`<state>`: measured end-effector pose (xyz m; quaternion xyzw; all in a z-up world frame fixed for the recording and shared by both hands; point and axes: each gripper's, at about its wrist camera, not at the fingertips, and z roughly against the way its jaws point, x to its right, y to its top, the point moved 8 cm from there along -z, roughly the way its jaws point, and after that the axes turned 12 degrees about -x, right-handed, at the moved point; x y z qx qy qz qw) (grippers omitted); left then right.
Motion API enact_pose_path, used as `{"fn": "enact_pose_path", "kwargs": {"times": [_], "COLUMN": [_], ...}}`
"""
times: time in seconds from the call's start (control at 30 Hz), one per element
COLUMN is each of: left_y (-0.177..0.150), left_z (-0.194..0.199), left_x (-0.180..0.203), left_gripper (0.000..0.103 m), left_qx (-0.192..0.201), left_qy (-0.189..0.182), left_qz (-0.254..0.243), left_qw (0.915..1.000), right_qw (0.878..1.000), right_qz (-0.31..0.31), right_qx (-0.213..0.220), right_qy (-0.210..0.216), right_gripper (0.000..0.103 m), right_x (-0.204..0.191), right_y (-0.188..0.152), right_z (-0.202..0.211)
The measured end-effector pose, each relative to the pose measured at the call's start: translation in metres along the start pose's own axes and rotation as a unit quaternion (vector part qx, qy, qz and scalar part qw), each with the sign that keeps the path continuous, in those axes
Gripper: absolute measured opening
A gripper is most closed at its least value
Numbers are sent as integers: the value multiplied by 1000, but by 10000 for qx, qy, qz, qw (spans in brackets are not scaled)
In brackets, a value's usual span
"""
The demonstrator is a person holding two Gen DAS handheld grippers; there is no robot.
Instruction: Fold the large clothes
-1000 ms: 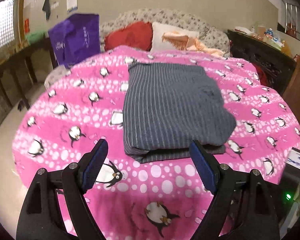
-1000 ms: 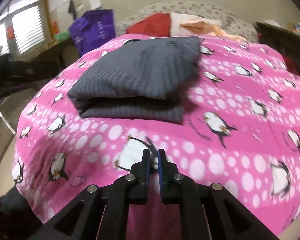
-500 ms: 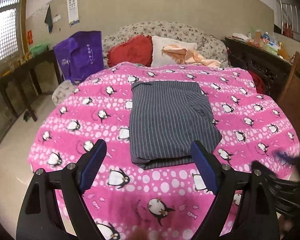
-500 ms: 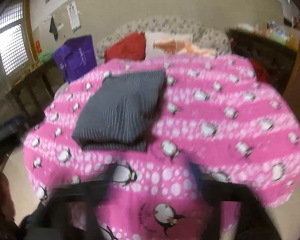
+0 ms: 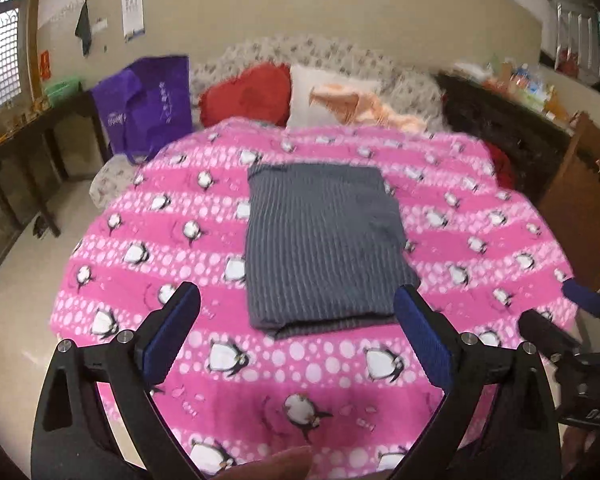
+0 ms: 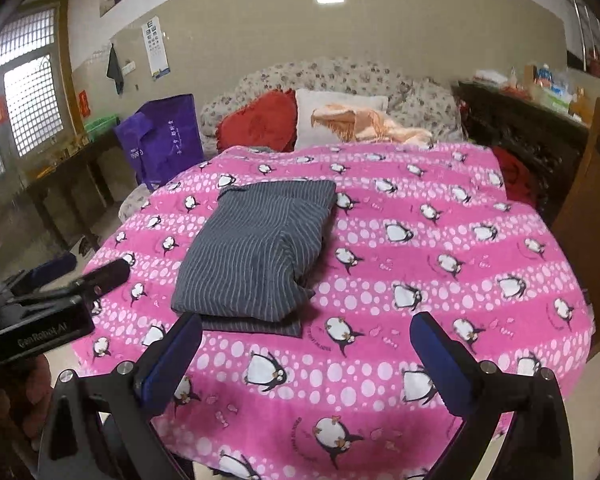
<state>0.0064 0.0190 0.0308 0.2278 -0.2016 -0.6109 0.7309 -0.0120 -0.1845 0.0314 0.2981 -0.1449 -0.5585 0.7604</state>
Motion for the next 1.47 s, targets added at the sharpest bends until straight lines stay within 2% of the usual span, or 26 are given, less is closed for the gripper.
{"fn": "enact_pose_path", "kwargs": {"times": [0.1, 0.23, 0.43, 0.53, 0.93, 1.17, 1.33, 1.47], "left_y": [3, 11, 26, 34, 47, 50, 47, 46], "left_z": [-7, -13, -34, -47, -110, -126, -126, -118], "left_x": [4, 4, 2, 4, 16, 16, 17, 16], "left_gripper": [98, 98, 98, 98, 98, 98, 98, 98], "left_qx": [-290, -418, -723, -783, -1307, -1412, -1346, -1252], "left_qy": [-155, 122, 233, 313, 329, 308, 211, 361], "left_qz": [25, -46, 69, 47, -5, 34, 23, -30], "left_qw": [9995, 9990, 9971, 9964, 9909, 9895, 9907, 9915], "right_qw": [10000, 9999, 9998, 9995, 9969, 9960, 9958, 9959], "right_qz": [70, 53, 2, 128, 17, 79, 67, 58], "right_qx": [-23, -90, -194, -219, -785, -885, -911, -897], "right_qy": [-38, -77, -36, -191, -41, -73, -86, -116], "right_gripper": [103, 103, 103, 103, 103, 103, 103, 103], "right_x": [0, 3, 13, 16, 30, 27, 27, 26], "right_y": [7, 19, 31, 36, 41, 48, 47, 44], "right_z": [-1, -5, -20, -32, -94, -109, -111, -105]}}
